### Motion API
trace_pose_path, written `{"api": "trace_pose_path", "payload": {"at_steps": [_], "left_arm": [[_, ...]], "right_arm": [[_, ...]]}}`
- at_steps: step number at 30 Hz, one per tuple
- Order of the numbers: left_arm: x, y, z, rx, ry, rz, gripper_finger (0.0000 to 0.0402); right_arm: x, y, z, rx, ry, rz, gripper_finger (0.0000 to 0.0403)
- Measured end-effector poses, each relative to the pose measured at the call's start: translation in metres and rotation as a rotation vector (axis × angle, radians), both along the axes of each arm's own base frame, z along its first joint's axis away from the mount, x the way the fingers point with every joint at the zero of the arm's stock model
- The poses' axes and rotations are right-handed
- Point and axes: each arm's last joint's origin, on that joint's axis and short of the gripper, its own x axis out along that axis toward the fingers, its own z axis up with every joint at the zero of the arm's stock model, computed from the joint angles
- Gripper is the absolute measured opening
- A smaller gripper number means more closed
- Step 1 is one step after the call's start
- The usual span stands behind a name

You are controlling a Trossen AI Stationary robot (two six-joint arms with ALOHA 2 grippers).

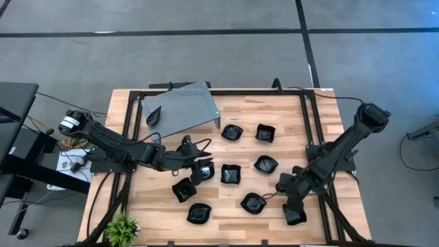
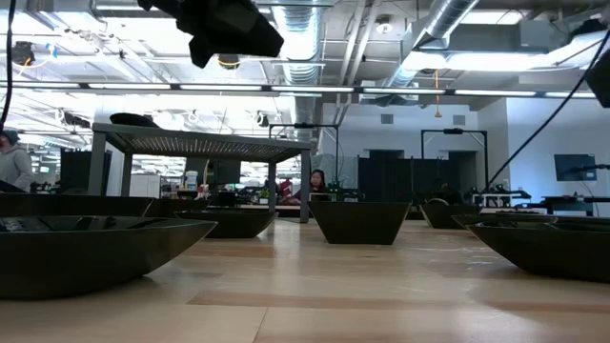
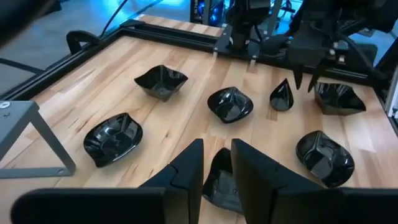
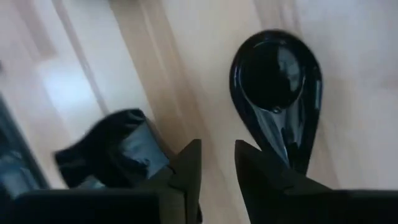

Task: Pick & Place Mini shaped plates
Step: Stack the black drop plate on top of the black drop plate on the shelf

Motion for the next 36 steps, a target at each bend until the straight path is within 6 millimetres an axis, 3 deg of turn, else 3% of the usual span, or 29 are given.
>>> {"api": "trace_pose_path", "payload": {"at_steps": [6, 12, 18, 29, 36], "left_arm": [[0.001, -0.001, 0.003, -0.015, -0.037, 0.0, 0.0083], [0.002, -0.001, 0.004, -0.022, -0.047, 0.0, 0.0083], [0.002, -0.002, 0.005, -0.025, -0.056, -0.003, 0.0083], [0.002, -0.002, 0.006, -0.031, -0.069, -0.004, 0.0083], [0.003, -0.005, 0.008, -0.067, -0.075, -0.093, 0.0083]], "right_arm": [[0.012, 0.01, -0.002, -0.125, 0.045, 0.099, 0.0092], [0.017, 0.015, -0.026, -0.216, 0.133, 0.182, 0.0091], [0.018, 0.016, -0.034, -0.252, 0.167, 0.217, 0.008], [0.018, 0.014, -0.021, -0.252, 0.097, 0.214, 0.0006], [0.028, 0.02, 0.001, -0.235, 0.064, 0.238, 0.0002]]}}
